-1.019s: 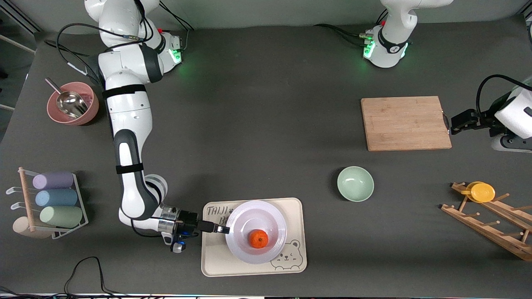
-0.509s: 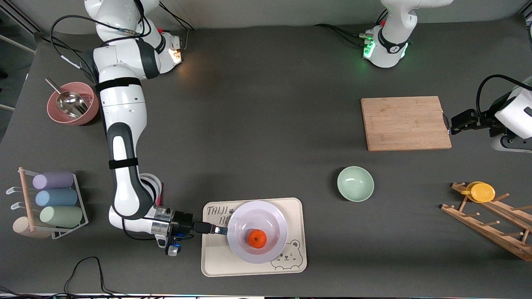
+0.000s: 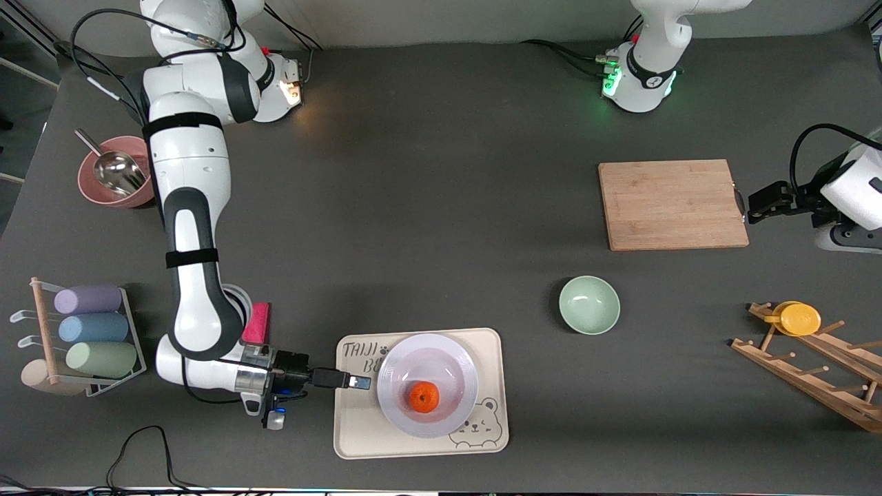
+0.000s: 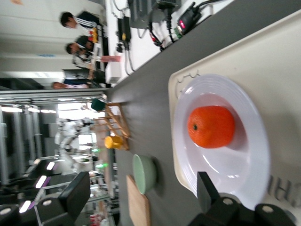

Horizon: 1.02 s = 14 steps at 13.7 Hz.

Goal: Place orange and plate with both arms

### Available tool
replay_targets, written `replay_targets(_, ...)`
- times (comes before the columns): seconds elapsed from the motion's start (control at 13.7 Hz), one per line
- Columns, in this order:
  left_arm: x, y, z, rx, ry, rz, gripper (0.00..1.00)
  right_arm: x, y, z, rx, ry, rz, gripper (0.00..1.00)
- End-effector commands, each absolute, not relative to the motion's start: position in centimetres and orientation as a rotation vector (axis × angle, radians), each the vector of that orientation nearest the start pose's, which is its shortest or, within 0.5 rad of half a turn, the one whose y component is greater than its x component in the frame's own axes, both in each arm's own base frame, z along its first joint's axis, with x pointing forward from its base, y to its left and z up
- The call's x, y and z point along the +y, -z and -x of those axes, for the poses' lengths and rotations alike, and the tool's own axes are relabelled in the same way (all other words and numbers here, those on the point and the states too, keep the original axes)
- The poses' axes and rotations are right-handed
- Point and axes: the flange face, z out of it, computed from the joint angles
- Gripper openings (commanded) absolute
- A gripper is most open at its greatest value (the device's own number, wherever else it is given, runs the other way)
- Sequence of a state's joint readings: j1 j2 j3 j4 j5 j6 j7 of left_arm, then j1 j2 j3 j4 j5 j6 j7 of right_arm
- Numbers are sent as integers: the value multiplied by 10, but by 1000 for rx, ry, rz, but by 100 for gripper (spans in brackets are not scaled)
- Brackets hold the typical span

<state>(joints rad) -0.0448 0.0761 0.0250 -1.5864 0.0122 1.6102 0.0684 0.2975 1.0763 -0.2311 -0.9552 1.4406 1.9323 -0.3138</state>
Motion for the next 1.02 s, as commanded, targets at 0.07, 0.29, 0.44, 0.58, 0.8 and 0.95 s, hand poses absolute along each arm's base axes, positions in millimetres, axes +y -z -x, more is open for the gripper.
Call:
replay_targets(0.07,-9,-583,-580,159,-63,3135,100,181,-312,-760,87,23,2223,100)
replay_targets(0.29,-9,-583,-580,159,-63,3135,100,159,-347,-731,7,-48,2360,100)
replay_targets(0.44,-9,-583,-580,159,-63,3135,100,149,-366,-712,-37,-60,2441,100)
replay_targets(0.58,-9,-583,-581,159,-60,3133,100,139,-381,-695,-82,-77,2521,100)
replay_targets(0.8,-10,-583,-581,161,-60,3133,100,118,-397,-671,-170,-104,2670,100)
replay_targets(0.95,-9,-583,-580,159,-63,3135,100,108,-399,-656,-206,-134,2741,100)
